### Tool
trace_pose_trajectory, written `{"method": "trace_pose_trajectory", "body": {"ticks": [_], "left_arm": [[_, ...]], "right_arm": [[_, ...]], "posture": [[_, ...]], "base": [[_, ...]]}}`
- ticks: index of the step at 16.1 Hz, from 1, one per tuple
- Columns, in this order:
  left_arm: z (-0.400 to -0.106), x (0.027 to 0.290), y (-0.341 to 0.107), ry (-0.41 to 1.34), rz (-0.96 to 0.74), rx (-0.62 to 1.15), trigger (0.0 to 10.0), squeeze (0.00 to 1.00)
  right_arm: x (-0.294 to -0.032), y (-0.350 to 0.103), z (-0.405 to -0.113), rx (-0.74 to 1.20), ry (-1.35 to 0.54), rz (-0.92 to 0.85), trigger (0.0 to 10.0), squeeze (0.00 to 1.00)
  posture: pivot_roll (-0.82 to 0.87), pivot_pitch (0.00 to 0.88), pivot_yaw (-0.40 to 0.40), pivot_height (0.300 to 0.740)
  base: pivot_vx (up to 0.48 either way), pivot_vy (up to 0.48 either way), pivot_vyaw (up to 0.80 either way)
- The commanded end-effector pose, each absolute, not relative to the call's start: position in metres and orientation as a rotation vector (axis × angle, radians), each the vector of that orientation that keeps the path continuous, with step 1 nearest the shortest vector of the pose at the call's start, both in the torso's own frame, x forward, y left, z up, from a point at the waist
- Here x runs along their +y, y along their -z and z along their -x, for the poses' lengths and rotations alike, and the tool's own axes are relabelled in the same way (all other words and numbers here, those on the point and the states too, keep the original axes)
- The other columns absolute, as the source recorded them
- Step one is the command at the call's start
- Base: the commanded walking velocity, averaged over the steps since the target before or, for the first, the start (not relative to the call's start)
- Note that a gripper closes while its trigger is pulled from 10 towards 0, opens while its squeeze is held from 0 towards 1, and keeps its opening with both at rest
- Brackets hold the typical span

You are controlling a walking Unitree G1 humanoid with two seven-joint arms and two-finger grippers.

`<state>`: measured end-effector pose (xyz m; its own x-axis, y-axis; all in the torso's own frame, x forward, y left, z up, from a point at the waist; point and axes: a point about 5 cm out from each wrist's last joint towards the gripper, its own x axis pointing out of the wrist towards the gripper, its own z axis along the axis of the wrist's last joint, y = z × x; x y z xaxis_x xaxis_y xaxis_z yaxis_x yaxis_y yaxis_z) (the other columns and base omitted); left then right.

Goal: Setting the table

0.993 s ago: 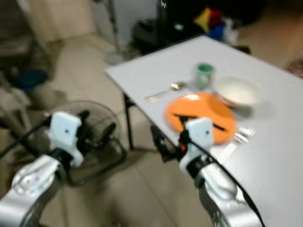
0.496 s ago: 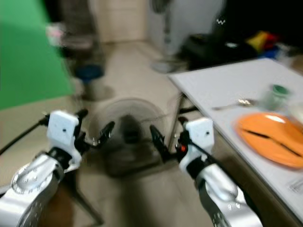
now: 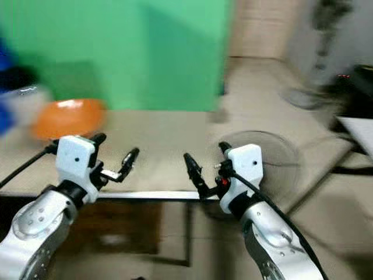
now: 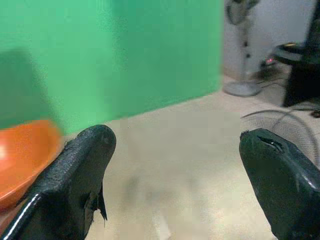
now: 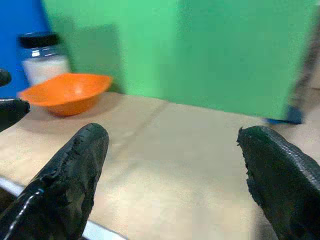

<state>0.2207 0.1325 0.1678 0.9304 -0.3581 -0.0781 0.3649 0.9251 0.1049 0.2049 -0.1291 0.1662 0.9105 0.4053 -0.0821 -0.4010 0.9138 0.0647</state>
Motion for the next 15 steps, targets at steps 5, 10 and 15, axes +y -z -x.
{"method": "trace_pose_trajectory", "body": {"ticks": [5, 10, 15], "left_arm": [[-0.2224, 0.1299, -0.1697, 0.392, -0.125, 0.051, 10.0, 0.00], [-0.2245, 0.1338, -0.1705, 0.376, -0.127, 0.060, 10.0, 0.00], [-0.2253, 0.1331, -0.1718, 0.397, -0.126, 0.055, 10.0, 0.00]], "right_arm": [[-0.1362, -0.1645, -0.2067, 0.116, -0.358, -0.079, 10.0, 1.00], [-0.1383, -0.1621, -0.2095, 0.153, -0.320, -0.115, 10.0, 0.00], [-0.1391, -0.1628, -0.2142, 0.169, -0.315, -0.105, 10.0, 0.00]], "posture": [[0.10, 0.000, 0.046, 0.740], [0.10, 0.000, 0.045, 0.740], [0.10, 0.000, 0.049, 0.740]], "base": [[0.000, 0.287, 0.32], [0.000, 0.000, 0.00], [0.000, 0.000, 0.00]]}}
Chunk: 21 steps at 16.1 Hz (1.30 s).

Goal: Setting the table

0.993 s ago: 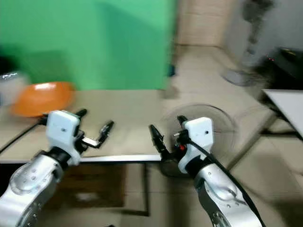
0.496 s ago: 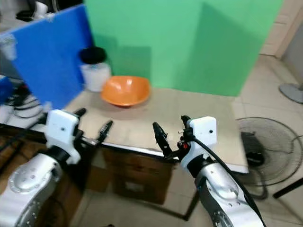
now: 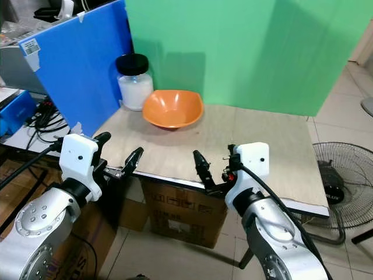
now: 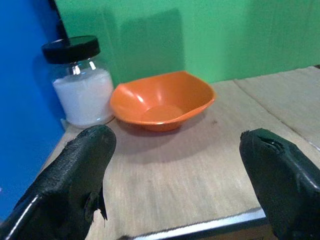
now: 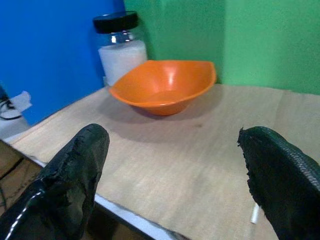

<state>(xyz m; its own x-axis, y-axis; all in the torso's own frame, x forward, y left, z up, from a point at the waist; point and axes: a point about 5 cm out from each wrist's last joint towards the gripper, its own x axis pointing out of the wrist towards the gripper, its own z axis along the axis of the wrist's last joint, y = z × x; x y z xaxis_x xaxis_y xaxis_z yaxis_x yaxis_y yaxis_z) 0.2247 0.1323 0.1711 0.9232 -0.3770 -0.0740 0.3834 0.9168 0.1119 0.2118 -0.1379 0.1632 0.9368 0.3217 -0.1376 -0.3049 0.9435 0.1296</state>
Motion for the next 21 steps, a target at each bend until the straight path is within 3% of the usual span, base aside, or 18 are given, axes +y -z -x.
{"method": "trace_pose_trajectory", "body": {"ticks": [1, 5, 6, 7, 8, 9, 14, 18, 21], "left_arm": [[-0.225, 0.133, -0.172, 0.399, -0.126, 0.054, 10.0, 0.00], [-0.227, 0.132, -0.174, 0.415, -0.117, 0.049, 10.0, 0.00], [-0.226, 0.132, -0.174, 0.422, -0.115, 0.049, 10.0, 0.00], [-0.226, 0.131, -0.174, 0.423, -0.114, 0.049, 10.0, 0.00], [-0.226, 0.131, -0.174, 0.424, -0.113, 0.048, 10.0, 0.00], [-0.226, 0.131, -0.174, 0.425, -0.113, 0.048, 10.0, 0.00], [-0.226, 0.130, -0.174, 0.439, -0.111, 0.050, 10.0, 0.00], [-0.226, 0.130, -0.174, 0.448, -0.110, 0.049, 10.0, 0.00], [-0.225, 0.128, -0.173, 0.459, -0.110, 0.049, 10.0, 0.00]], "right_arm": [[-0.139, -0.164, -0.215, 0.164, -0.315, -0.102, 10.0, 0.00], [-0.134, -0.168, -0.221, 0.144, -0.347, -0.072, 10.0, 0.00], [-0.132, -0.168, -0.223, 0.144, -0.355, -0.068, 10.0, 0.59], [-0.132, -0.168, -0.223, 0.143, -0.358, -0.067, 10.0, 0.59], [-0.131, -0.169, -0.225, 0.140, -0.358, -0.064, 10.0, 0.51], [-0.132, -0.169, -0.226, 0.140, -0.350, -0.074, 10.0, 0.00], [-0.133, -0.168, -0.228, 0.145, -0.335, -0.096, 10.0, 0.00], [-0.132, -0.168, -0.229, 0.148, -0.336, -0.097, 10.0, 0.00], [-0.131, -0.167, -0.231, 0.160, -0.348, -0.090, 10.0, 0.00]], "posture": [[0.11, 0.000, 0.050, 0.740], [0.11, 0.000, 0.050, 0.740], [0.11, 0.000, 0.048, 0.740], [0.11, 0.000, 0.048, 0.740], [0.11, 0.000, 0.046, 0.740], [0.11, 0.000, 0.046, 0.740], [0.11, 0.000, 0.047, 0.740], [0.11, 0.000, 0.046, 0.740], [0.11, 0.000, 0.044, 0.740]], "base": [[0.000, 0.000, 0.00], [0.132, 0.000, 0.20], [0.296, 0.000, 0.80], [0.296, 0.000, 0.80], [0.304, 0.000, 0.60], [0.304, 0.000, 0.00], [0.325, 0.000, 0.00], [0.336, 0.000, -0.62], [0.334, 0.000, 0.00]]}}
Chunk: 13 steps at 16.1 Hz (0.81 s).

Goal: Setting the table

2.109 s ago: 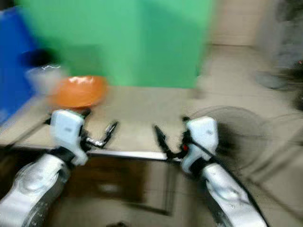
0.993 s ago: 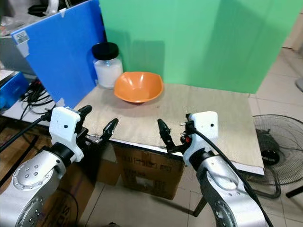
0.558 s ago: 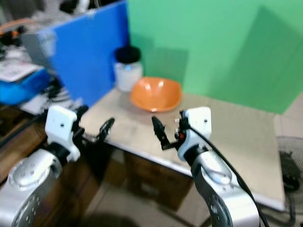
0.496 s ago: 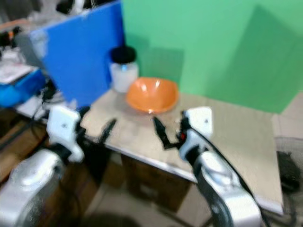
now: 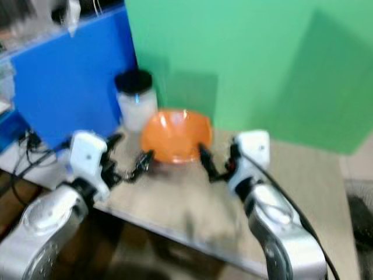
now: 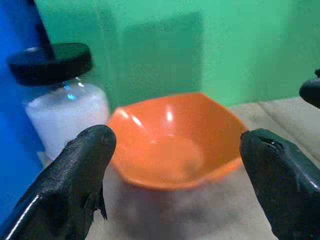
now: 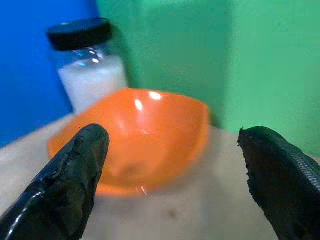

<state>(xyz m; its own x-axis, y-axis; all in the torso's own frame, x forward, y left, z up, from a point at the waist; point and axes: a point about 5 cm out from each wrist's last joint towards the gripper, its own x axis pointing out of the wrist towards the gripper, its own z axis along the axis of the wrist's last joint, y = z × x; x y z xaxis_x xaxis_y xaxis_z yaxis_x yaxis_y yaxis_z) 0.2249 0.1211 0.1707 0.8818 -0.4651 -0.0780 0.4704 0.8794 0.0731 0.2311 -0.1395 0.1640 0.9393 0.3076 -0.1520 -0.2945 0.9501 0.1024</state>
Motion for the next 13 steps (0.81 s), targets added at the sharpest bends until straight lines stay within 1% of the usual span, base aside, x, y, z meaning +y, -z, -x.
{"method": "trace_pose_trajectory", "body": {"ticks": [1, 2, 3, 4, 6, 8, 10, 11, 13], "left_arm": [[-0.224, 0.128, -0.173, 0.464, -0.113, 0.050, 10.0, 0.00], [-0.224, 0.128, -0.173, 0.469, -0.119, 0.051, 10.0, 0.00], [-0.223, 0.127, -0.172, 0.483, -0.127, 0.058, 10.0, 0.00], [-0.223, 0.126, -0.171, 0.498, -0.136, 0.061, 10.0, 0.00], [-0.222, 0.125, -0.170, 0.554, -0.147, 0.070, 10.0, 0.00], [-0.216, 0.120, -0.165, 0.687, -0.180, 0.104, 10.0, 0.00], [-0.212, 0.116, -0.164, 0.789, -0.187, 0.121, 10.0, 0.00], [-0.212, 0.116, -0.164, 0.801, -0.184, 0.121, 10.0, 0.00], [-0.211, 0.111, -0.163, 0.892, -0.201, 0.141, 10.0, 0.00]], "right_arm": [[-0.129, -0.166, -0.233, 0.175, -0.359, -0.100, 10.0, 0.00], [-0.128, -0.164, -0.235, 0.193, -0.359, -0.122, 10.0, 0.00], [-0.129, -0.163, -0.239, 0.216, -0.339, -0.164, 10.0, 0.16], [-0.131, -0.161, -0.245, 0.238, -0.302, -0.226, 10.0, 1.00], [-0.132, -0.162, -0.260, 0.267, -0.272, -0.296, 10.0, 1.00], [-0.132, -0.157, -0.276, 0.332, -0.239, -0.332, 10.0, 1.00], [-0.138, -0.151, -0.292, 0.392, -0.188, -0.361, 10.0, 1.00], [-0.139, -0.151, -0.295, 0.399, -0.182, -0.369, 10.0, 1.00], [-0.142, -0.140, -0.310, 0.499, -0.126, -0.349, 10.0, 1.00]], "posture": [[0.11, 0.000, 0.043, 0.740], [0.11, 0.000, 0.044, 0.740], [0.11, 0.000, 0.044, 0.740], [0.11, 0.000, 0.048, 0.740], [0.11, 0.000, 0.052, 0.740], [0.11, 0.000, 0.051, 0.740], [0.11, 0.000, 0.051, 0.740], [0.11, 0.000, 0.051, 0.740], [0.11, 0.000, 0.053, 0.740]], "base": [[0.300, 0.000, 0.00], [0.000, 0.000, 0.00], [0.000, 0.000, 0.00], [0.000, 0.000, 0.00], [0.000, 0.000, 0.00], [0.000, 0.000, 0.00], [0.000, 0.000, 0.00], [0.000, 0.000, 0.00], [0.000, 0.000, 0.00]]}}
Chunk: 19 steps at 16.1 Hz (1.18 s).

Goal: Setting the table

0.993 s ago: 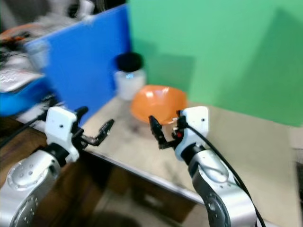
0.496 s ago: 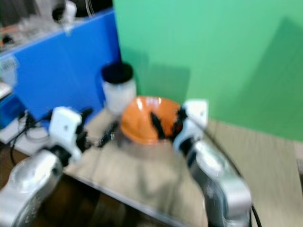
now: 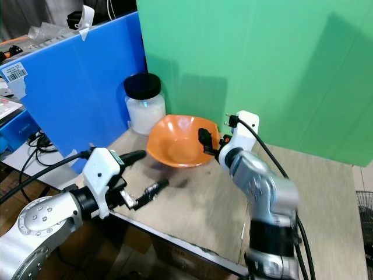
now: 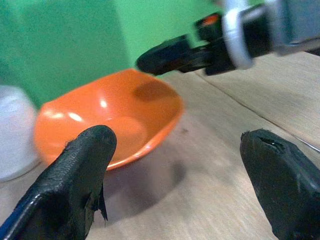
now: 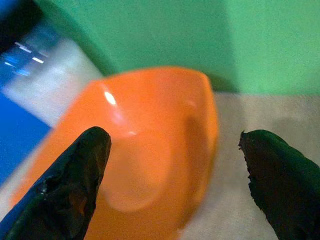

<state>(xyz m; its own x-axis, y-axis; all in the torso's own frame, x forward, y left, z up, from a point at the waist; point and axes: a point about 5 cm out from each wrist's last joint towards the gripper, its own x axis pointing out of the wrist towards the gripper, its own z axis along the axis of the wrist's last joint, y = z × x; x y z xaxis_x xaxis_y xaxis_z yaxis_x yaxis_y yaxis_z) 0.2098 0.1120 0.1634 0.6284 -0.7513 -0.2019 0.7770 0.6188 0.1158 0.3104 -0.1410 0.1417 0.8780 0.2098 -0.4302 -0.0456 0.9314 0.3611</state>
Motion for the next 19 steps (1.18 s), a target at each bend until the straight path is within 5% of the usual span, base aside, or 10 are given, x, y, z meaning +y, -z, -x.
{"method": "trace_pose_trajectory", "body": {"ticks": [1, 2, 6, 7, 8, 9, 10, 19], "left_arm": [[-0.210, 0.110, -0.163, 0.918, -0.206, 0.146, 10.0, 0.00], [-0.210, 0.110, -0.163, 0.920, -0.204, 0.146, 10.0, 0.00], [-0.210, 0.111, -0.163, 0.928, -0.198, 0.148, 10.0, 0.00], [-0.210, 0.111, -0.163, 0.929, -0.197, 0.148, 10.0, 0.00], [-0.210, 0.110, -0.163, 0.932, -0.197, 0.148, 10.0, 0.00], [-0.210, 0.110, -0.163, 0.933, -0.198, 0.148, 10.0, 0.00], [-0.210, 0.110, -0.164, 0.933, -0.200, 0.147, 10.0, 0.00], [-0.211, 0.109, -0.164, 0.928, -0.207, 0.140, 10.0, 0.00]], "right_arm": [[-0.145, -0.133, -0.314, 0.550, -0.090, -0.316, 10.0, 0.33], [-0.145, -0.131, -0.316, 0.569, -0.085, -0.330, 10.0, 0.00], [-0.132, -0.122, -0.311, 0.710, -0.178, -0.482, 10.0, 0.00], [-0.130, -0.123, -0.311, 0.718, -0.190, -0.526, 8.8, 0.00], [-0.129, -0.126, -0.313, 0.707, -0.202, -0.582, 4.7, 0.00], [-0.130, -0.127, -0.314, 0.702, -0.204, -0.597, 4.3, 0.00], [-0.129, -0.130, -0.315, 0.690, -0.223, -0.647, 0.0, 0.00], [-0.128, -0.127, -0.314, 0.741, -0.221, -0.691, 0.0, 0.00]], "posture": [[0.11, 0.000, 0.053, 0.740], [0.11, 0.000, 0.053, 0.740], [0.11, 0.000, 0.051, 0.740], [0.11, 0.000, 0.051, 0.740], [0.11, 0.000, 0.051, 0.740], [0.11, 0.000, 0.053, 0.740], [0.11, 0.000, 0.053, 0.740], [0.11, 0.000, 0.052, 0.740]], "base": [[0.000, 0.000, 0.00], [0.000, 0.000, 0.00], [0.000, 0.000, 0.00], [0.000, 0.000, 0.00], [0.000, 0.000, 0.00], [0.000, 0.000, 0.00], [0.000, 0.000, 0.00], [0.000, 0.000, 0.00]]}}
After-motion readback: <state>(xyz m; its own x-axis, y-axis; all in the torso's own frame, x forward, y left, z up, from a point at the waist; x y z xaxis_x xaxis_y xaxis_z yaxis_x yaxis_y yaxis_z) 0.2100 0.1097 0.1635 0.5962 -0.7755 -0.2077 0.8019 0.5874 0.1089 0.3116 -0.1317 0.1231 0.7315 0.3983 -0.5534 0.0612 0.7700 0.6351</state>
